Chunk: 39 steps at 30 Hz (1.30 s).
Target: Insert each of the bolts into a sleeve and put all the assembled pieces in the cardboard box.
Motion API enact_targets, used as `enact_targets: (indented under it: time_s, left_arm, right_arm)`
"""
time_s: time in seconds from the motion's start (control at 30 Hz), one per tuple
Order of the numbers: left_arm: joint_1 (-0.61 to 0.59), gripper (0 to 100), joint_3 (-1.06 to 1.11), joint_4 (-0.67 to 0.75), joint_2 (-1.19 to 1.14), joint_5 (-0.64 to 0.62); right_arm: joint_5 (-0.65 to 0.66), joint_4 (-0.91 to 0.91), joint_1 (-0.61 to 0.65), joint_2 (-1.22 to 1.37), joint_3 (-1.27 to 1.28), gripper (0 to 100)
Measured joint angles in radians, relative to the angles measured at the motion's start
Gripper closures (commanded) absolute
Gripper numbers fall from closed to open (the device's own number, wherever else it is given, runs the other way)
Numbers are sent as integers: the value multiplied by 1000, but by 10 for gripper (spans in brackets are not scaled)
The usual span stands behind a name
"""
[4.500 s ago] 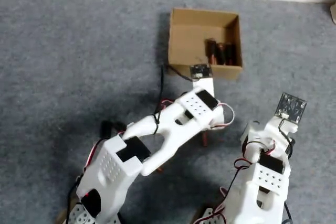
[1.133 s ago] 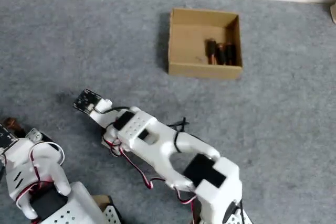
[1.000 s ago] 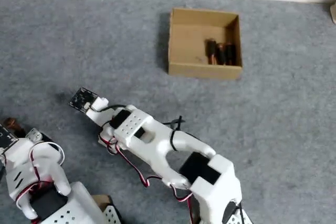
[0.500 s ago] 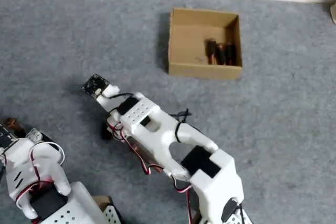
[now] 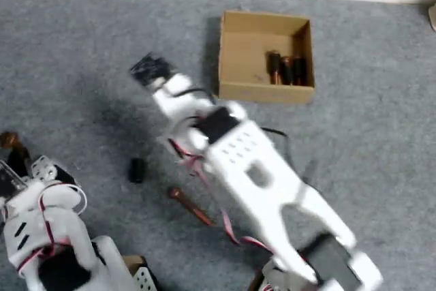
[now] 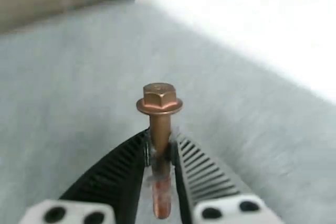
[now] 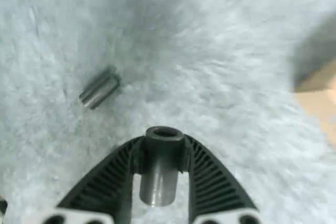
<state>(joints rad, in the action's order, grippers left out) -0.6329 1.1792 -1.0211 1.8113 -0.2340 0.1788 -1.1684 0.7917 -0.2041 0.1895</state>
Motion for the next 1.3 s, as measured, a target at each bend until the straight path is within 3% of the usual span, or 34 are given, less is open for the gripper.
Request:
enact_targets:
  time_s: [0.23, 0.47, 0.77, 0.97, 1.3]
  left_arm:
    - [362, 996, -169, 32, -15, 0]
    - [766, 996, -178, 305, -278, 0]
    - [1071, 996, -157, 528, -359, 0]
    - [1169, 996, -69, 540, -311, -86]
    - [1163, 996, 120, 542, -210, -276]
  right_arm:
    - [0, 25, -89, -457, 213, 993]
    - [69, 190, -91, -895, 605, 993]
    - [77, 285, -95, -1504, 1054, 993]
    - [77, 287, -98, -1602, 1185, 993]
    - [77, 304, -98, -1626, 1185, 993]
